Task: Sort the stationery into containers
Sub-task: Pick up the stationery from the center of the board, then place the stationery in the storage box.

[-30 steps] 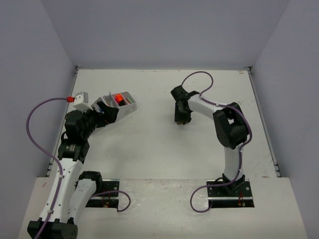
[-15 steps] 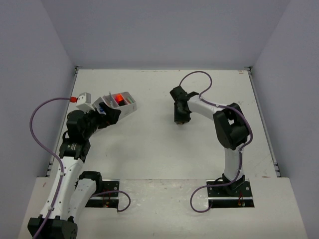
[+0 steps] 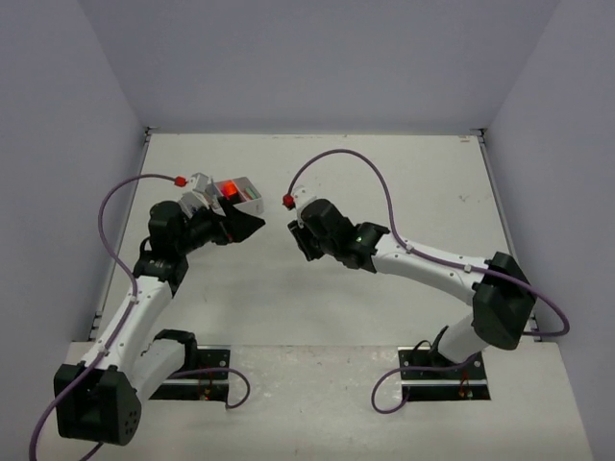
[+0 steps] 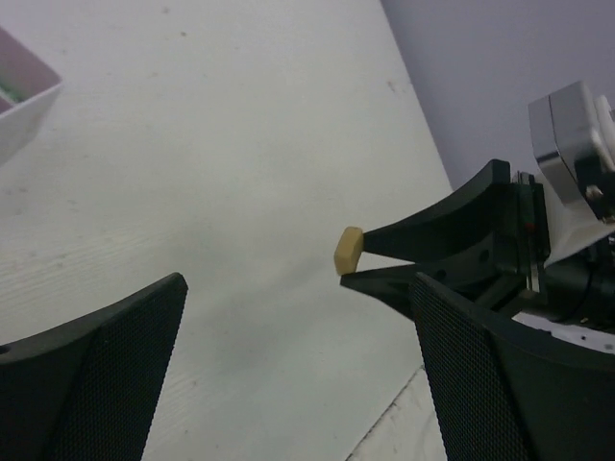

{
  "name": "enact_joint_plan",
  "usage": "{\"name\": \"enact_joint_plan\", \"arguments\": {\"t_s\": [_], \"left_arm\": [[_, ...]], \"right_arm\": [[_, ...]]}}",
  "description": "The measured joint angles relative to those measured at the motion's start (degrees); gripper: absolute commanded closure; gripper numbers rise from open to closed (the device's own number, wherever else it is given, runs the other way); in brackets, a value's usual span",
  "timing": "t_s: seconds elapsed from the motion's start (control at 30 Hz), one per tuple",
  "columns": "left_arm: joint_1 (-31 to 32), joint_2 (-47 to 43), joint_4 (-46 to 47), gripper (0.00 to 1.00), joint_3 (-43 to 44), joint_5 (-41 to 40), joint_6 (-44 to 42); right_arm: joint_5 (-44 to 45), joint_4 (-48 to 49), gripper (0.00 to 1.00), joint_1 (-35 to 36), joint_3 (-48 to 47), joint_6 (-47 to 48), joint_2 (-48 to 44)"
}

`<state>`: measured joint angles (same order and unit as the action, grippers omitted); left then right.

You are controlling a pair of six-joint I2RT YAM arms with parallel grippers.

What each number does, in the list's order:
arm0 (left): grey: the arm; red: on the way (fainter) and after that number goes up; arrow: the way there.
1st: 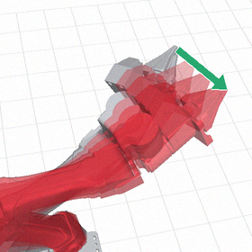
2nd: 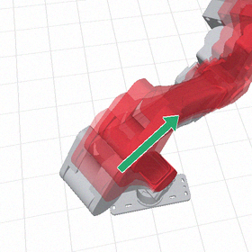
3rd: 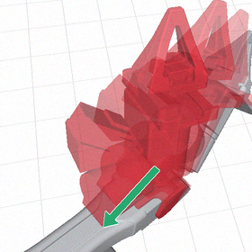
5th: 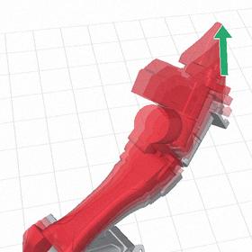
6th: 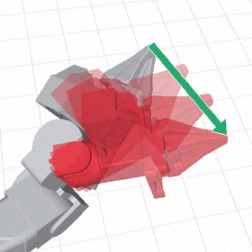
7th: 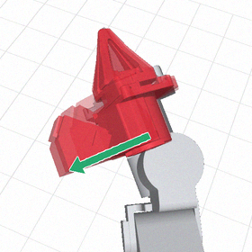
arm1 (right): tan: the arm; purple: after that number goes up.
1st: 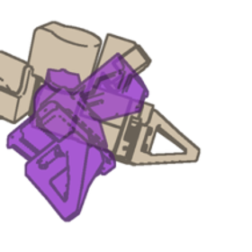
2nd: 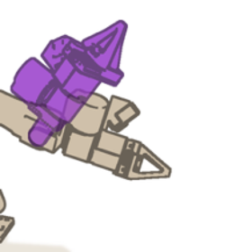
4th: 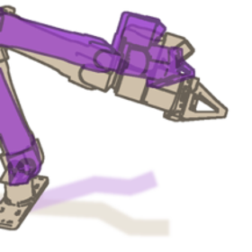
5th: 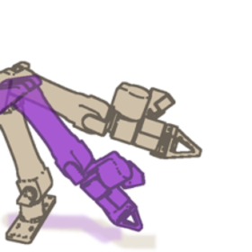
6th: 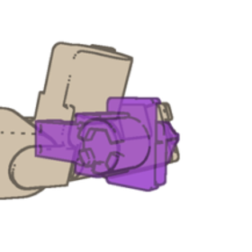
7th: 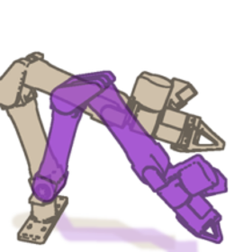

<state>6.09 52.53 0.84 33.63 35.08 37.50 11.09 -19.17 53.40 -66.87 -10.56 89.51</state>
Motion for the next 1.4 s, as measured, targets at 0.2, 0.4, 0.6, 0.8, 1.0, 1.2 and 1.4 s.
{"name": "enact_joint_plan", "arguments": {"t_s": [0.2,0.4,0.6,0.8,1.0,1.2,1.4], "left_arm": [[7.15,4.56,8.83,0.23,-2.44,6.16,5.37],[11.50,7.07,11.59,0.53,-2.47,6.40,6.91],[11.95,7.39,12.20,0.87,-2.47,6.16,6.84],[12.11,8.12,13.20,0.70,-2.51,5.77,6.92],[12.68,8.12,13.33,0.94,-2.51,6.12,6.79],[12.70,8.29,14.67,1.00,-2.53,6.55,6.88],[13.17,6.92,8.83,1.00,-0.65,0.16,5.11]], "right_arm": [[0.43,6.46,0.94,5.75,1.74,4.04,-3.65],[2.93,7.72,0.94,9.13,1.28,5.37,-3.71],[4.07,8.14,0.94,9.87,1.28,5.48,-3.73],[4.94,7.87,0.94,9.87,1.12,5.46,-3.80],[5.38,8.08,0.93,9.87,0.34,5.38,-4.08],[5.56,8.01,0.82,9.87,0.34,5.29,-4.55],[6.22,8.85,0.01,9.86,0.38,5.01,-5.17]]}}
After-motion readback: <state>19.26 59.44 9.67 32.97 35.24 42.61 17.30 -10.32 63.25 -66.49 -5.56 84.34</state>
